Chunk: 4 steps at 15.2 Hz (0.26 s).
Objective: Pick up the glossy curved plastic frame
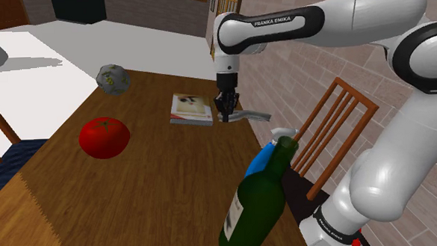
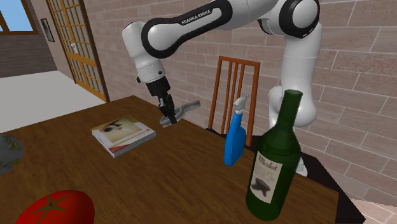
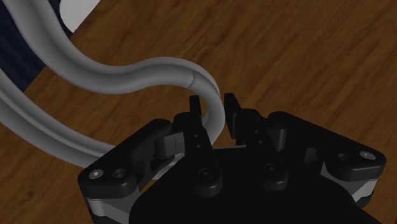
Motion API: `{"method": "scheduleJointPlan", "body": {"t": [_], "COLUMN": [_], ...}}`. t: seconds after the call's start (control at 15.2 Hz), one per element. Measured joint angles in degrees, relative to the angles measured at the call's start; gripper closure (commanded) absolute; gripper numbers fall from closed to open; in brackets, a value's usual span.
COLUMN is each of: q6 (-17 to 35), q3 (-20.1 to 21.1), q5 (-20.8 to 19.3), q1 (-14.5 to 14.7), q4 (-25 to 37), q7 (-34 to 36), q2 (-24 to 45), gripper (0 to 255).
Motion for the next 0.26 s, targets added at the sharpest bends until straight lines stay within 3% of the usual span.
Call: {"method": "scheduleJointPlan", "body": {"t": [0.26], "q6": [-2.7], "q3": [0.0], "q5": [0.0], "q1": [0.0], "q4": [2.1], "q7": [0.2], "q2": [-0.6], "gripper": [255]}}
